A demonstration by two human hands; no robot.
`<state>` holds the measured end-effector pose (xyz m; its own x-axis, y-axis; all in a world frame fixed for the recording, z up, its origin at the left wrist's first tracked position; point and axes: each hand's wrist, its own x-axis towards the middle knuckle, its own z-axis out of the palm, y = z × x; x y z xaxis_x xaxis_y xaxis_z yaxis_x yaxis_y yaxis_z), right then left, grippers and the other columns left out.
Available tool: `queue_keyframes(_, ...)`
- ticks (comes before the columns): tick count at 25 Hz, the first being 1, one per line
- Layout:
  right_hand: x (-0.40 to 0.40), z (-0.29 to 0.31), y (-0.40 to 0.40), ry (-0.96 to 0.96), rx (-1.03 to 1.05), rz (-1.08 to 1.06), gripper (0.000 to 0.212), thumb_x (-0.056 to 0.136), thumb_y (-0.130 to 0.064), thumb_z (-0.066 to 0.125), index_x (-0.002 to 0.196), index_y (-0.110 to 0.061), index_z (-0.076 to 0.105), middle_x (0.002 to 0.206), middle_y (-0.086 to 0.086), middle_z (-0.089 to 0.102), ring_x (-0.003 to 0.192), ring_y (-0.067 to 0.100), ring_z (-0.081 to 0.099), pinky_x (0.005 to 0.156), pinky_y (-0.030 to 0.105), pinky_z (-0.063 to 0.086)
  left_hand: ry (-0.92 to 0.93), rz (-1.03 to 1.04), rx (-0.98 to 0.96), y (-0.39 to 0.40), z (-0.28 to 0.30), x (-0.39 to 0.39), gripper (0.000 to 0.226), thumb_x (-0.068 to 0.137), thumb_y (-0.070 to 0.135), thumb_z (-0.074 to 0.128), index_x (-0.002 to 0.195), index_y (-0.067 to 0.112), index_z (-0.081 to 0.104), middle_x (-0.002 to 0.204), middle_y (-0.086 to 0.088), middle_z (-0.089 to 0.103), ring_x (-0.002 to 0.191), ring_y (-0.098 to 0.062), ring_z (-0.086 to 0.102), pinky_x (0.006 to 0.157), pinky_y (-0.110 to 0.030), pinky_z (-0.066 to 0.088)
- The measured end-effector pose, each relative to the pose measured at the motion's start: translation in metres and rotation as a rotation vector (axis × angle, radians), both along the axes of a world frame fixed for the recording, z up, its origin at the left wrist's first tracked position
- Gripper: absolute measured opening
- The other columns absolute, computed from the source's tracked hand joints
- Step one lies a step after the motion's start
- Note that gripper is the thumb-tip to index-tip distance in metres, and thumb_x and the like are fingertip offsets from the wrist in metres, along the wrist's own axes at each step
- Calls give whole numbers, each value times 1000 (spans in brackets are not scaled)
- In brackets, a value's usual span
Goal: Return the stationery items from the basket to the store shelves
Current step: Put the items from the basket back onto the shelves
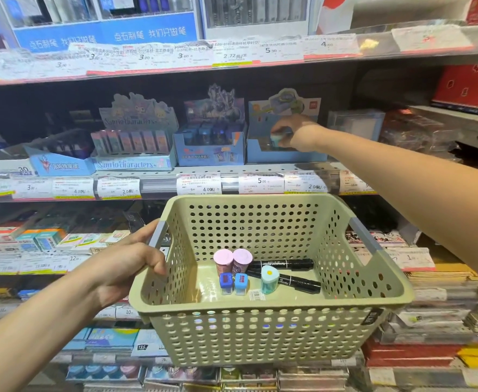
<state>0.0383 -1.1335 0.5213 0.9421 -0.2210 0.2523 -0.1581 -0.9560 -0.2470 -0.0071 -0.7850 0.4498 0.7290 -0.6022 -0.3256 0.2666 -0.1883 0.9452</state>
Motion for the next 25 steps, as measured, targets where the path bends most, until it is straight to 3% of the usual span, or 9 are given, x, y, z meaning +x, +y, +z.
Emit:
queue_keyframes(2, 0, -2, 0, 5, 10, -7, 39, 90, -8, 58, 129, -10, 54, 136, 8, 52, 123, 28, 49, 101, 30, 39, 4, -4, -2, 0, 0, -1, 71, 73, -25, 26, 104, 27, 62, 59, -16, 65, 41, -25, 60, 34, -28, 46)
queue_keyframes(4, 2, -4, -1, 14, -17, -27, 38, 91, -9, 56, 129, -11, 55, 136, 7, 52, 123, 29, 49, 99, 27, 39, 6, -10, -16, -1, -1, -2, 71, 72, -26, 26, 104, 26, 62, 62, -17, 64, 41, -26, 60, 33, -28, 46)
queue_keyframes(7, 4, -7, -2, 27, -56, -32, 35, 92, -8, 51, 127, -12, 58, 134, 8, 55, 120, 29, 50, 96, 25, 41, 17, -4, -32, 1, -1, -1, 73, 51, -20, 42, 102, 26, 65, 80, -22, 63, 48, -30, 63, 36, -34, 50)
queue_keyframes(10, 1, -8, 0, 64, -83, -47, 43, 92, -3, 43, 134, -9, 48, 141, 12, 47, 126, 30, 45, 107, 35, 39, 17, 9, -37, 2, -3, 0, 74, 43, -15, 41, 97, 28, 67, 85, -22, 62, 51, -30, 63, 38, -35, 51)
queue_keyframes(13, -15, -11, 3, 38, -171, -25, 58, 91, 6, 35, 145, -15, 34, 152, 8, 30, 139, 28, 30, 114, 31, 25, 12, 7, -34, 3, -1, -2, 68, 55, -22, 41, 93, 28, 67, 82, -22, 61, 48, -29, 62, 36, -33, 49)
queue_keyframes(18, -42, -25, 12, -28, -92, 39, 66, 87, 9, 39, 146, -17, 26, 150, 11, 31, 135, 29, 36, 109, 35, 33, 13, 15, -35, 2, -3, -2, 69, 70, -26, 31, 96, 28, 65, 75, -21, 62, 46, -28, 62, 36, -32, 49)
queue_keyframes(20, -56, -30, 23, -222, -116, 148, 54, 86, 2, 45, 138, -13, 39, 140, 11, 41, 125, 26, 44, 103, 36, 39, 20, 14, -43, 3, -4, -2, 68, 59, -23, 41, 99, 27, 65, 75, -21, 63, 47, -29, 62, 36, -33, 49)
queue_keyframes(22, -75, -35, 38, -384, -135, 283, 32, 85, -5, 50, 116, -10, 56, 113, 4, 54, 100, 18, 55, 86, 34, 47, 24, 3, -40, 4, -4, -1, 75, 45, -17, 42, 102, 26, 65, 80, -23, 62, 49, -30, 62, 38, -34, 50)
queue_keyframes(25, -102, -43, 63, -180, -125, 470, 14, 80, -13, 51, 85, -13, 65, 71, -10, 56, 62, 3, 52, 60, 22, 44, 29, 2, -36, 5, -7, 0, 79, 42, -15, 41, 105, 25, 65, 78, -23, 62, 46, -29, 61, 36, -32, 49)
